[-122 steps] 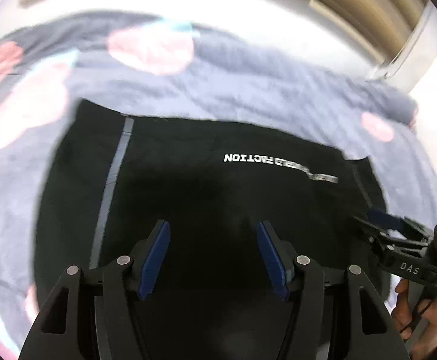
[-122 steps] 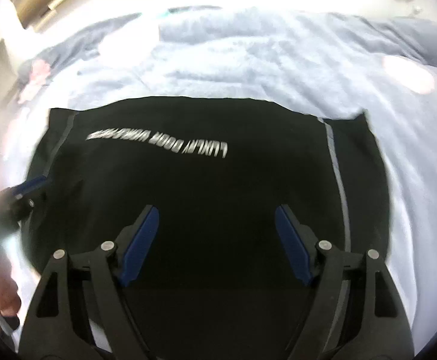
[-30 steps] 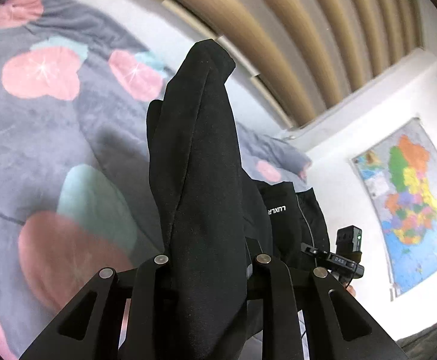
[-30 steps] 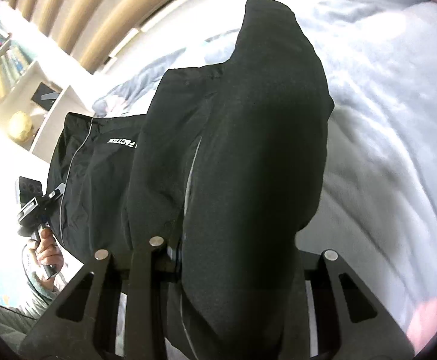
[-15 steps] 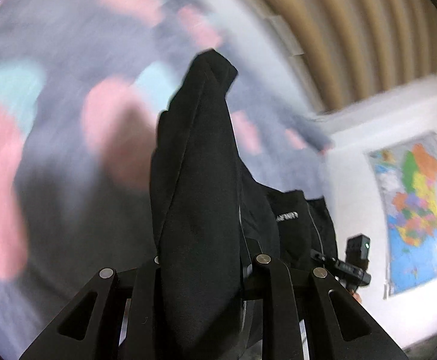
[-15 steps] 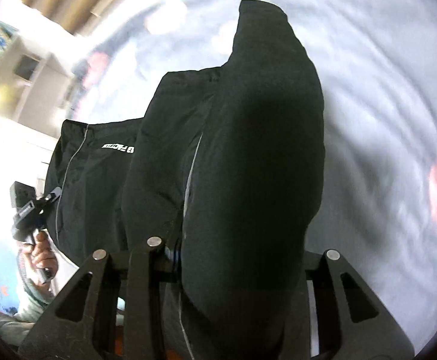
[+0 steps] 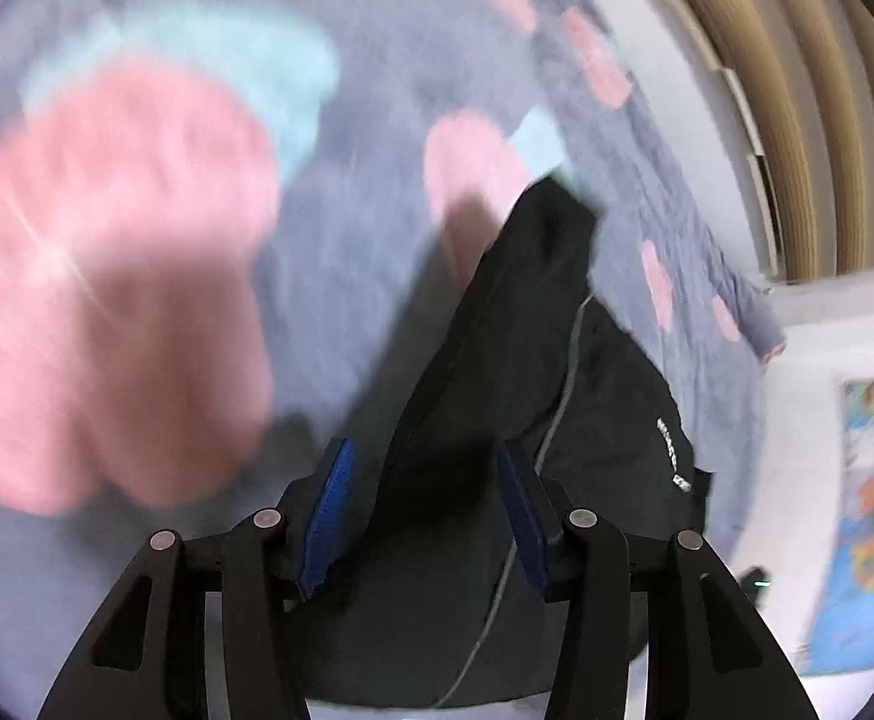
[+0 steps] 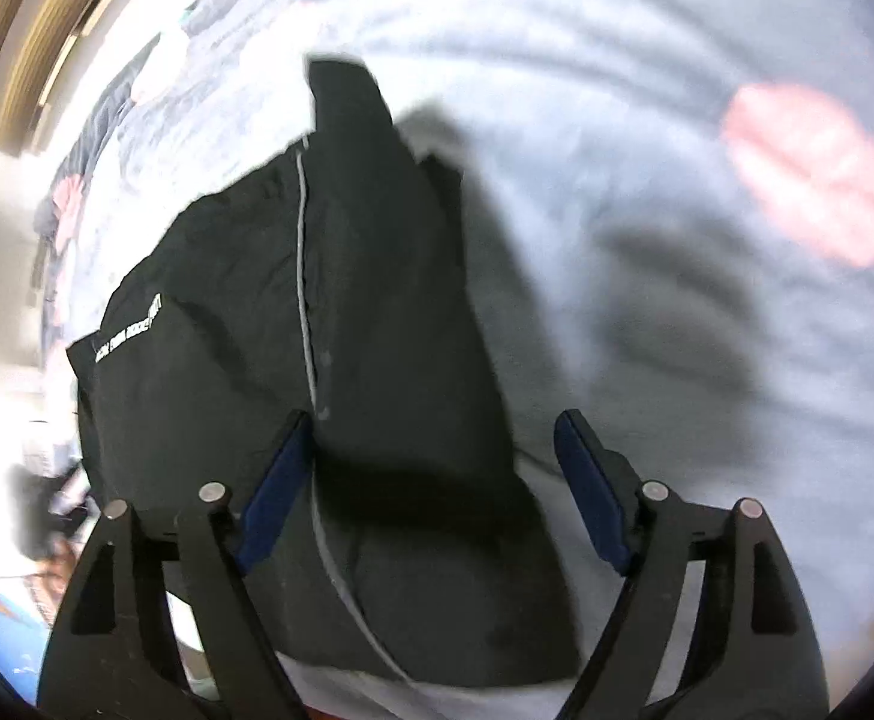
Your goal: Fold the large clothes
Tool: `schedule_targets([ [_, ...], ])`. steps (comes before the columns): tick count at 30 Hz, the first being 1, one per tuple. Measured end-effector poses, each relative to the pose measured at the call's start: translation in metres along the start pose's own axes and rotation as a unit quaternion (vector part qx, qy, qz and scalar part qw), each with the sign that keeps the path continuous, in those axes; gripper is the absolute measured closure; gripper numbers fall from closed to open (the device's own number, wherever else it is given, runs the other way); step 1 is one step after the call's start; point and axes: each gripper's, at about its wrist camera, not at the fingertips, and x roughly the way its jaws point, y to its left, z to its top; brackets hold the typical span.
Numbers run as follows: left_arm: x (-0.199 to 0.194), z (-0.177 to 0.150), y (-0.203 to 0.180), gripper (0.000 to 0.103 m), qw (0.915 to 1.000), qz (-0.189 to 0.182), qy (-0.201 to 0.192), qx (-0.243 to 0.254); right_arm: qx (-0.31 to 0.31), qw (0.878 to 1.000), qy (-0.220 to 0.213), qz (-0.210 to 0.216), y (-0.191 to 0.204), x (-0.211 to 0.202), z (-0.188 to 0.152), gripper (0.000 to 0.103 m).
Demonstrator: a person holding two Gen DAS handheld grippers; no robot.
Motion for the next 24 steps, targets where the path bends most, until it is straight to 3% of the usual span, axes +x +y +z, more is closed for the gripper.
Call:
schedule_targets([
  [3, -0.034, 0.000, -0.035, 0.052, 0.9976, 0.020, -0.034, 0.057, -0.058, 0.996, -0.054, -0.048, 0.015, -0.040, -0.009, 0.020],
  [7, -0.032, -0.014, -0.097, 0.051, 0.9894, 0.015, -0.035, 0.140, -0.106, 0.990, -0.096, -0.002, 0.065, -0.066, -0.020, 0.016],
  [10, 0.006, -0.035, -0.139, 0.051, 0.9801, 0.033, -0.008, 0.196, -0.148, 0.985, -0.084, 0.014, 0.100, -0.044, -0.028, 0.015],
  [13, 0.050, -0.063, -0.157, 0.051, 0.9653, 0.092, 0.012, 0.244, -0.175, 0.981, -0.058, -0.050, 0.121, 0.007, -0.037, 0.015],
  [16, 0.092, -0.077, -0.149, 0.052, 0.9616, 0.124, 0.041, 0.241, -0.178, 0.978, -0.029, -0.108, 0.121, 0.054, -0.042, 0.016],
  [18, 0.106, -0.081, -0.140, 0.049, 0.9615, 0.137, 0.049, 0.233, -0.172, 0.979, -0.008, -0.111, 0.104, 0.074, -0.048, 0.014],
  [21, 0.114, -0.069, -0.128, 0.048, 0.9708, 0.134, 0.063, 0.189, -0.186, 0.975, -0.008, -0.124, 0.104, 0.089, -0.047, 0.011],
  [24, 0.118, -0.063, -0.124, 0.047, 0.9706, 0.136, 0.074, 0.184, -0.198, 0.972, -0.005, -0.125, 0.104, 0.097, -0.043, 0.007],
])
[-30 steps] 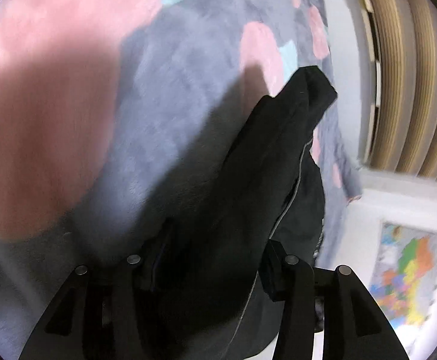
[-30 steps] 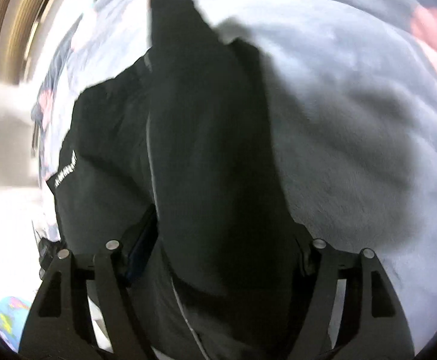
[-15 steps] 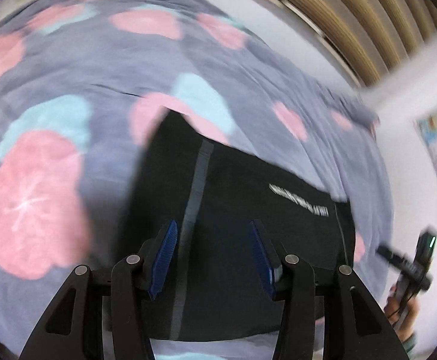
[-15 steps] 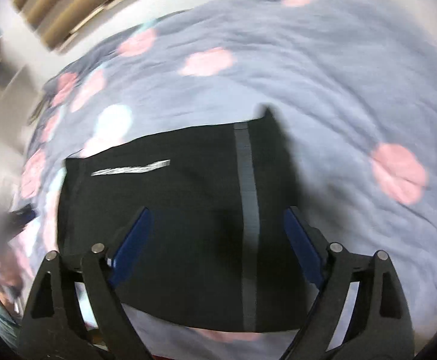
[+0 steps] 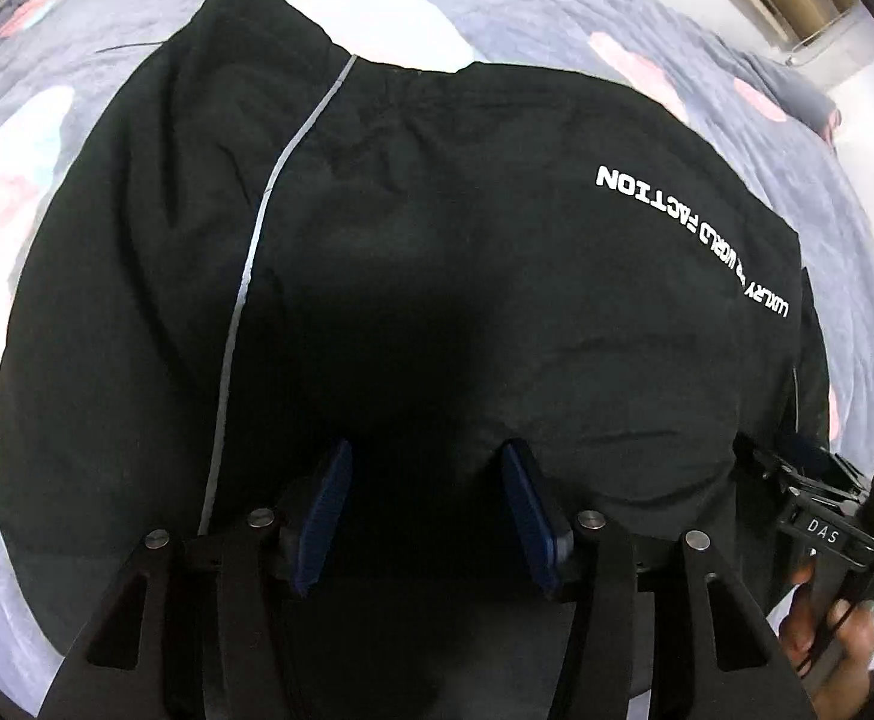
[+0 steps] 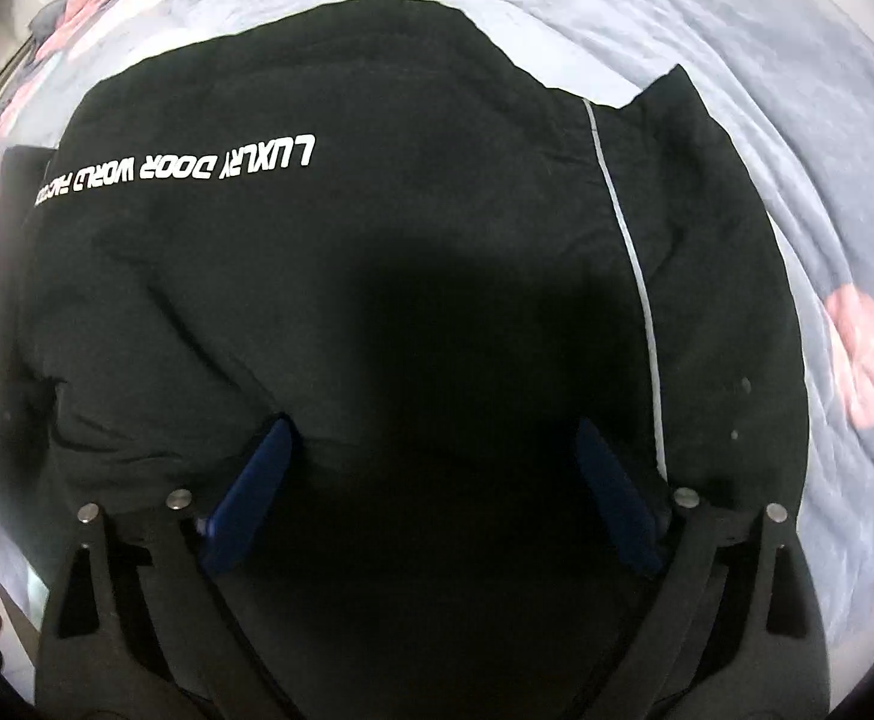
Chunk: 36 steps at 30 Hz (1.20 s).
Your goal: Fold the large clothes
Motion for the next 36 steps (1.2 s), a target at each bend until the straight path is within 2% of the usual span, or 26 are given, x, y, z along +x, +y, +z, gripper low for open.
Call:
schedule_targets([
  [4, -0.009, -0.002, 0.001, 0.047, 1.0000, 0.007, -0.002, 0.002, 0.003, 1.000, 0.011, 0.000, -0.003, 0.000, 0.004, 0.006],
  [6, -0.031, -0.006, 0.000, 0.047, 0.9998, 0.013, -0.014, -0.002, 0.018, 1.000, 0.017, 0.002, -0.005, -0.015, 0.005, 0.007],
  [8, -0.055, -0.011, -0.006, 0.048, 0.9991, 0.012, -0.038, 0.010, 0.037, 0.999, 0.012, 0.000, -0.011, -0.036, 0.000, 0.007],
  [10, -0.088, -0.014, -0.017, 0.048, 0.9966, 0.028, -0.073, 0.026, 0.049, 0.999, 0.004, 0.005, -0.015, -0.054, -0.001, 0.007],
  [14, -0.151, -0.011, -0.045, 0.048, 0.9899, 0.028, -0.133, 0.043, 0.039, 0.997, -0.063, -0.017, -0.017, -0.117, 0.008, 0.007],
  [18, -0.208, -0.011, -0.076, 0.048, 0.9807, 0.031, -0.185, 0.055, 0.038, 0.990, -0.135, -0.018, -0.016, -0.185, 0.009, 0.007],
  [23, -0.256, -0.007, -0.126, 0.048, 0.9672, 0.017, -0.241, 0.077, 0.049, 0.980, -0.190, -0.021, -0.005, -0.245, 0.001, 0.005],
  [26, -0.276, -0.010, -0.136, 0.042, 0.9600, 0.014, -0.261, 0.100, 0.059, 0.976, -0.210, -0.019, 0.005, -0.268, -0.003, 0.005],
  [30, -0.293, -0.018, -0.148, 0.041, 0.9528, 0.013, -0.273, 0.133, 0.074, 0.970, -0.229, -0.034, 0.016, -0.284, -0.012, 0.003],
  [36, -0.297, -0.024, -0.136, 0.040, 0.9470, 0.015, -0.272, 0.170, 0.104, 0.970, -0.212, -0.060, 0.029, -0.283, -0.022, 0.002],
])
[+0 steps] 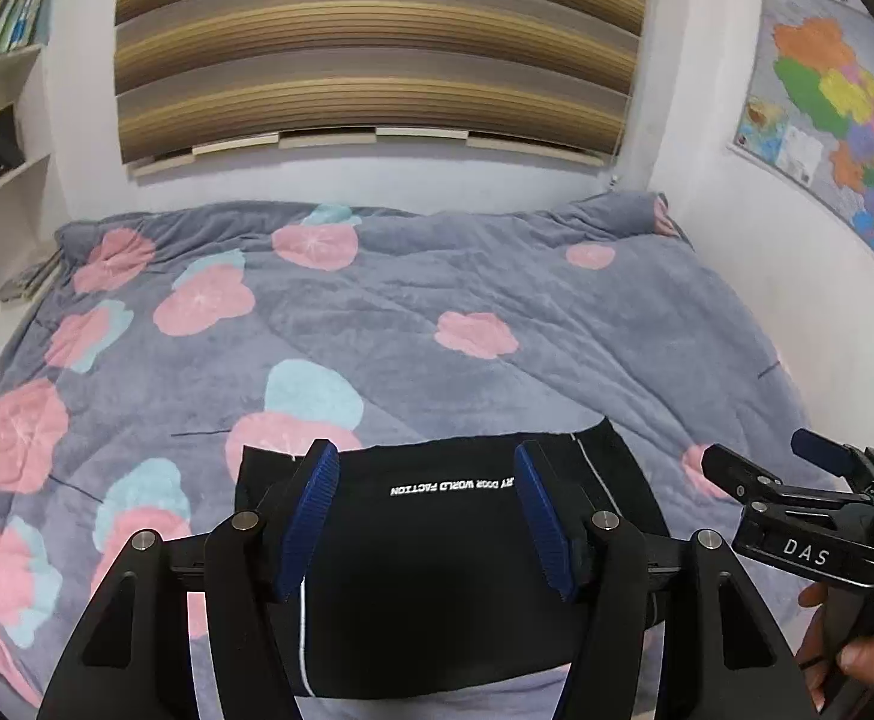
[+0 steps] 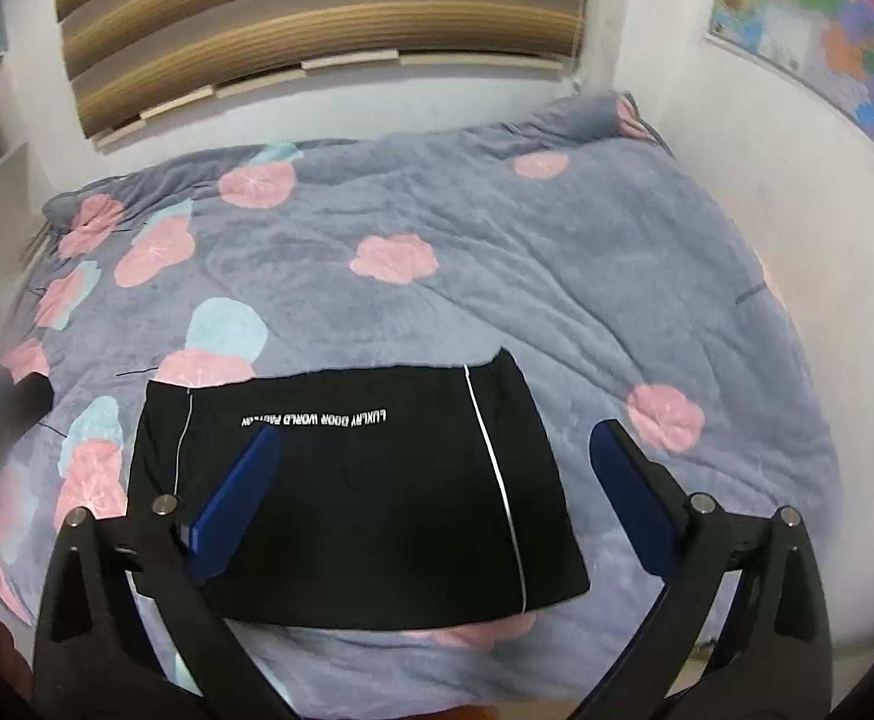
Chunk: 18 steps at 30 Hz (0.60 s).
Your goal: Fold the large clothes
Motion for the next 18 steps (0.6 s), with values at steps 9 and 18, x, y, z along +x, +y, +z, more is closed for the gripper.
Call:
schedule_targets([
  [9, 0.013, -0.005, 0.006, 0.040, 0.9988, -0.019, 0.024, 0.039, 0.052, 0.998, 0.023, -0.031, -0.004, -0.005, -0.023, 0.002],
  [18, 0.024, -0.008, 0.001, 0.040, 0.9968, -0.039, 0.038, 0.059, 0.071, 0.996, 0.031, -0.046, -0.001, -0.014, -0.035, 0.002],
])
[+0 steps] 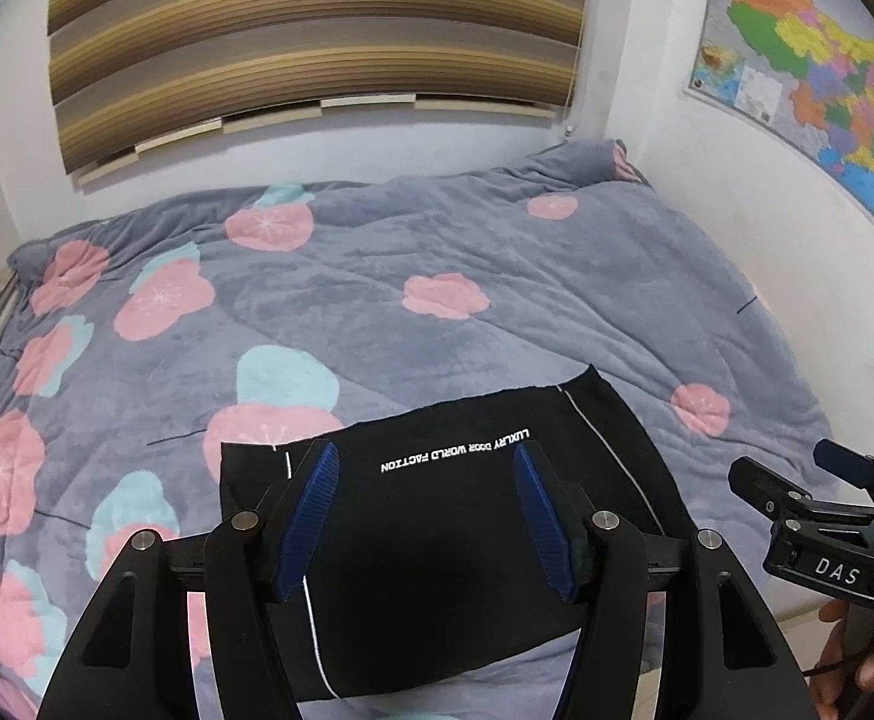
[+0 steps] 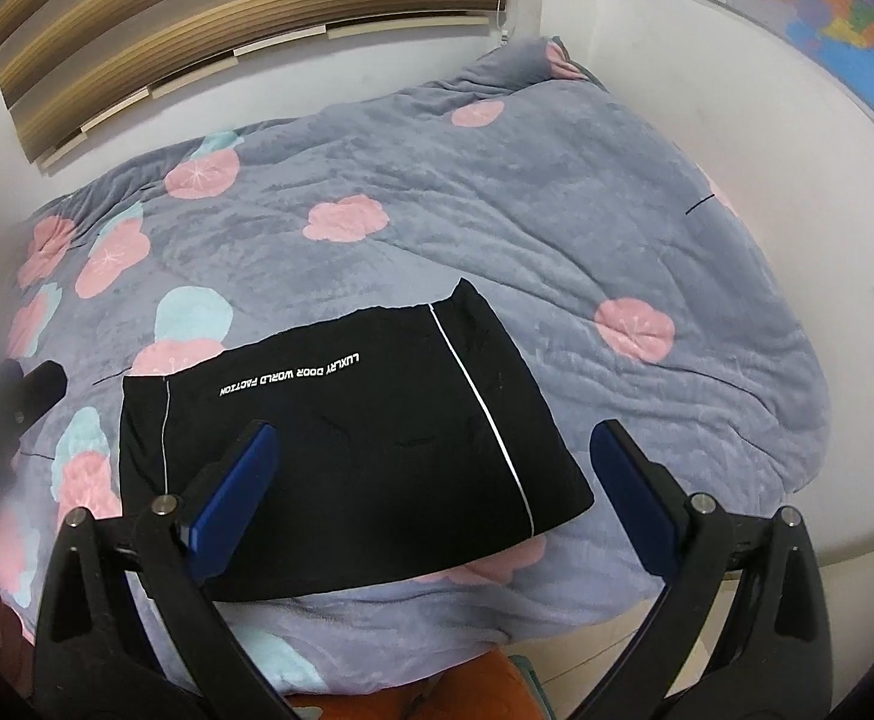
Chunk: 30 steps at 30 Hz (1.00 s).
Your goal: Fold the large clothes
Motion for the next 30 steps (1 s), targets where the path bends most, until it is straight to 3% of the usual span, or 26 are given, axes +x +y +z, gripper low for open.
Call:
schedule_targets([
  [12, 0.012, -0.002, 0.006, 0.040, 0.9999, 0.002, 0.012, 0.003, 0.001, 1.000, 0.027, 0.008, 0.011, 0.006, -0.014, 0.002],
  [30, 0.039, 0.010, -0.020, 0.040, 0.9993, -0.008, 0.030, 0.022, -0.016, 0.999, 0.050, 0.003, 0.017, 0.012, -0.017, 0.002],
])
